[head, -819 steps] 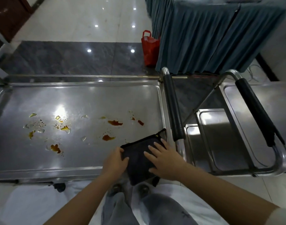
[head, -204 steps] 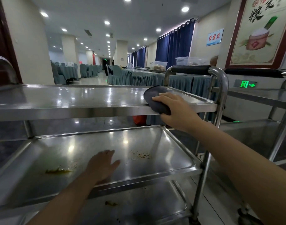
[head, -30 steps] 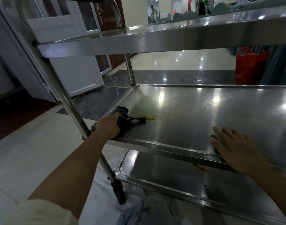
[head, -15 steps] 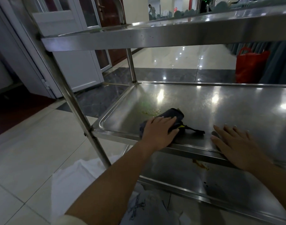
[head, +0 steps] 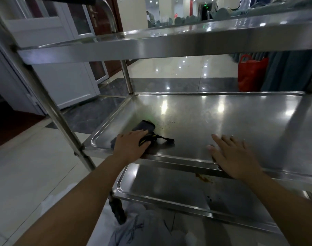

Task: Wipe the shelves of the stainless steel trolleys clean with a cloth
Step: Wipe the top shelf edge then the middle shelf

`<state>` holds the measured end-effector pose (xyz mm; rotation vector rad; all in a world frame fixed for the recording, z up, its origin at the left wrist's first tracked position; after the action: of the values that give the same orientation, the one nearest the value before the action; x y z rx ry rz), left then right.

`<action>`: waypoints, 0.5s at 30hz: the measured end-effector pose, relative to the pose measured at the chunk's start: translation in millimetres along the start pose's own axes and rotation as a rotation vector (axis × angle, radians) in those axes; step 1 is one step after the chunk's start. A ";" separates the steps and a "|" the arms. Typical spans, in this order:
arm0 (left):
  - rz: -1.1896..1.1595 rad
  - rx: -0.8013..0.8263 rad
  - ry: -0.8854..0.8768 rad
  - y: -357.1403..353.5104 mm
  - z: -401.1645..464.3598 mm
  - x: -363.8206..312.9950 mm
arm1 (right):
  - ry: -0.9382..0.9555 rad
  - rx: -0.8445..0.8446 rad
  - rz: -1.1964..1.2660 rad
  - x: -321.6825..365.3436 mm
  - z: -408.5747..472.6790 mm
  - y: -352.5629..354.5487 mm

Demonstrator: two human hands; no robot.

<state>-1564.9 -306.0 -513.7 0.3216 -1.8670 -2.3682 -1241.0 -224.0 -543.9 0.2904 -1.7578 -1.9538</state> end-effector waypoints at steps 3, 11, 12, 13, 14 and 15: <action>-0.069 0.015 -0.142 -6.9 -1.8 -46.3 | -0.008 0.006 0.134 4.3 -3.4 5.8; -0.276 0.155 -0.321 -16.2 -13.4 -189.4 | -0.104 -0.390 0.851 -2.5 -21.1 26.2; -0.366 0.182 -0.305 -13.4 -14.5 -203.1 | -0.110 -0.424 0.861 -4.9 -23.8 29.1; -0.490 0.206 -0.274 -9.4 -15.4 -215.3 | -0.104 -0.446 0.827 -7.8 -26.8 32.5; -0.635 0.235 -0.233 -6.9 -16.1 -225.5 | -0.092 -0.462 0.774 -10.9 -30.3 36.0; -0.785 0.284 -0.185 -5.4 -18.2 -234.6 | -0.081 -0.478 0.723 -14.4 -34.3 40.0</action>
<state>-1332.4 -271.5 -499.8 1.0700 -2.5215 -2.6154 -1203.9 -248.7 -512.4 -0.5240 -1.1390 -1.7538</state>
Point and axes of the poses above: each hand's wrist, its own z-axis towards the middle knuckle, its own y-axis out of the back of the hand, x = y × z, the point moved 2 cm from there along z, towards the middle knuckle, and after that the axes turned 2 degrees about y, right-handed, at the moved point
